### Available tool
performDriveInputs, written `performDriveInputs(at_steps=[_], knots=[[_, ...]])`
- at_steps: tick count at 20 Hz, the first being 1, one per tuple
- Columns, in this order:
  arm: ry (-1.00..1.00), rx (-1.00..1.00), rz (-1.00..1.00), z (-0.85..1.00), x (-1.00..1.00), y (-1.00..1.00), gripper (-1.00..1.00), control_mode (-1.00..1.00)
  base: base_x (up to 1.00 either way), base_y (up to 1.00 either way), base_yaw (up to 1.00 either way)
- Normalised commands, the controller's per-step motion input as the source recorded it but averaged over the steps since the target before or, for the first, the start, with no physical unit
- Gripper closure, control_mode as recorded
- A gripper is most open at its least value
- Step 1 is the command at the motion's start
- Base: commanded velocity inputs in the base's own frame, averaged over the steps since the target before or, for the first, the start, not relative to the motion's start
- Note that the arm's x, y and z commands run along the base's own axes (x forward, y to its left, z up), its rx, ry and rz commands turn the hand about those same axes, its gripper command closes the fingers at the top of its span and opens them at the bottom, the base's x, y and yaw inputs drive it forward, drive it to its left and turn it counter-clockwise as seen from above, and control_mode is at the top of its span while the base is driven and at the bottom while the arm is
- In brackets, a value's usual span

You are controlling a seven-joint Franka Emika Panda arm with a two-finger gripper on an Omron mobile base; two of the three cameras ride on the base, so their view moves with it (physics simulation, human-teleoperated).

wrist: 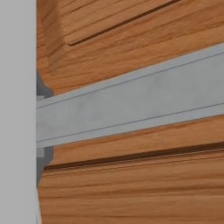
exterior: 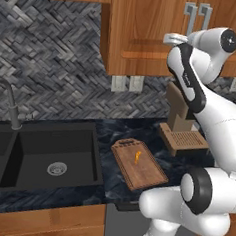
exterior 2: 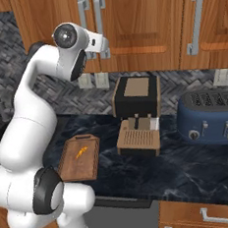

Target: Open the cabinet, retrieve the rolling pin, and place it next to the meat on the cutting board to prepare for tenderizing.

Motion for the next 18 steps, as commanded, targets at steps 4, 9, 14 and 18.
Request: performDriveInputs(at_steps=[4, 9, 14, 18], knots=[[0.01, 0.00, 0.00, 0.00, 0.10, 0.00, 1.00, -1.00, 0.00, 0.00, 0.00], [0.01, 0.00, 0.01, 0.00, 0.00, 0.00, 1.00, -1.00, 0.00, 0.00, 0.00], [0.00, 0.00, 0.00, 0.00, 0.04, 0.00, 1.00, -1.00, 0.00, 0.00, 0.00], [0.02, 0.00, 0.00, 0.00, 0.11, 0.00, 1.00, -1.00, 0.00, 0.00, 0.00]])
